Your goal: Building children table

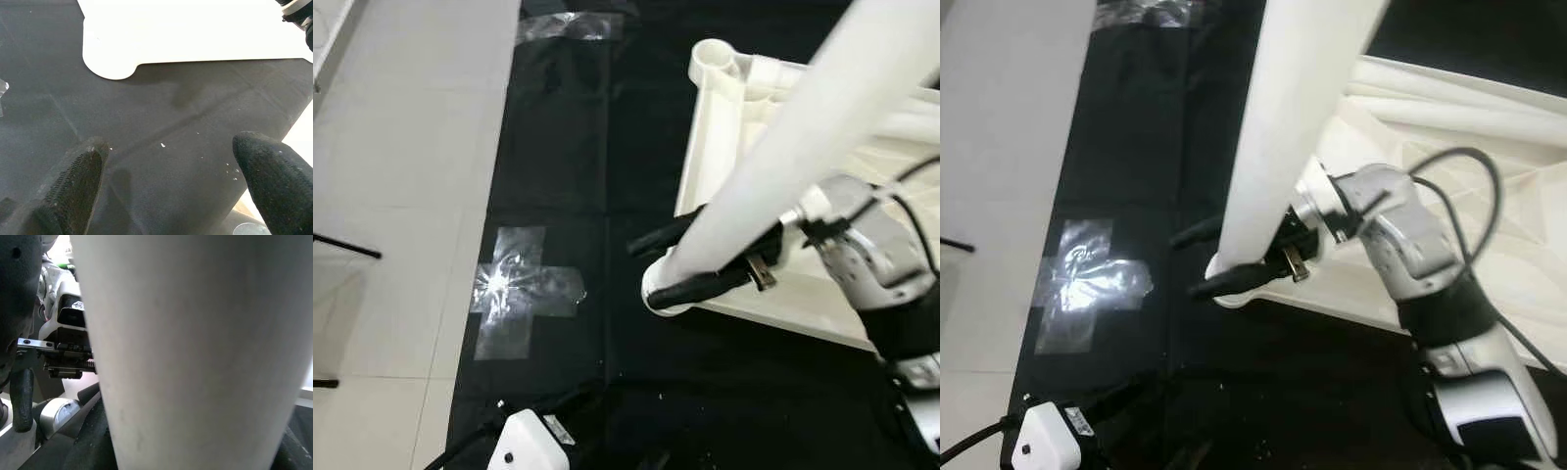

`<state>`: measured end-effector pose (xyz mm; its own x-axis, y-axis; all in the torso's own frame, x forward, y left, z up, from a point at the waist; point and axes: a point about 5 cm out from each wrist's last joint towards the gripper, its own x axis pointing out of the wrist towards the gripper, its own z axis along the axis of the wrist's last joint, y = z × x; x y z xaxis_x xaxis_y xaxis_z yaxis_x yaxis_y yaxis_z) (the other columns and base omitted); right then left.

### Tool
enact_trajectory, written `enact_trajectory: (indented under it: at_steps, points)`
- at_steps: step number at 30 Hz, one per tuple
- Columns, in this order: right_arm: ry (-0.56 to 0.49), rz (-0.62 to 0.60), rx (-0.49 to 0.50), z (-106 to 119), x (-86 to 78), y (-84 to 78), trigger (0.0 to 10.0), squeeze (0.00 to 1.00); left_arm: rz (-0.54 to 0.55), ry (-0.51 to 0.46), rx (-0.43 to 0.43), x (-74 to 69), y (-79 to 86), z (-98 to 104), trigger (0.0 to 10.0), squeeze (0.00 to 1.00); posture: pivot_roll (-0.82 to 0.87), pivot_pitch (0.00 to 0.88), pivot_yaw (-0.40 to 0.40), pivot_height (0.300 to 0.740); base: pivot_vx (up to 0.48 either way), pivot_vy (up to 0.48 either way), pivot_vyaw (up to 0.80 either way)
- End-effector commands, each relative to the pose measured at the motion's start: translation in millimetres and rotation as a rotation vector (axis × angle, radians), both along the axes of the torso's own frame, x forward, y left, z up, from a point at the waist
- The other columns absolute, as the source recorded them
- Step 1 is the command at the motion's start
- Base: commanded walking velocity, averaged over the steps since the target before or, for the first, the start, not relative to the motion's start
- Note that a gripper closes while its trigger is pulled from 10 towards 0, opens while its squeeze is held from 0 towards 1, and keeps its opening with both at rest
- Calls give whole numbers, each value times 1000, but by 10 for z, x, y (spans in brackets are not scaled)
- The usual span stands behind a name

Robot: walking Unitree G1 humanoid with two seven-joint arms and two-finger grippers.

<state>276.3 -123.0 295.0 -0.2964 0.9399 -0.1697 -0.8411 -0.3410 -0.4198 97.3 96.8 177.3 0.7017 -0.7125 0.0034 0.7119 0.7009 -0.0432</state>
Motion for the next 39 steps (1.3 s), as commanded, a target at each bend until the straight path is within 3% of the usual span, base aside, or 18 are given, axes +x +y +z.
enact_trajectory:
  at_steps: [1,6,17,22,26,29,39]
  points:
    - [68,0,-100,-243,-23,17,10000,0,-14,23,3,-22,-3,-34,10000,0,63,442,-37,740,0,0,0]
    - [50,2,-185,-300,-12,10,10000,0,-17,18,2,-2,-3,-40,10000,0,56,439,-43,740,0,0,0]
    - [67,-39,-180,-339,-14,43,10000,0,-13,14,-1,3,-10,-37,10000,0,55,443,-53,740,0,0,0]
    - [84,-57,-164,-335,-7,35,10000,0,-14,14,-3,5,-11,-37,10000,0,50,443,-53,740,0,0,0]
    - [181,-152,-58,-316,105,-7,10000,0,-15,14,-5,13,-13,-42,10000,0,47,441,-56,740,0,0,0]
    - [203,-195,-38,-355,144,-16,10000,0,-14,13,-5,16,-15,-44,10000,0,48,440,-56,740,0,0,0]
    - [210,-209,-3,-373,88,-35,10000,0,-14,12,-6,15,-17,-42,10000,0,48,440,-56,740,0,0,0]
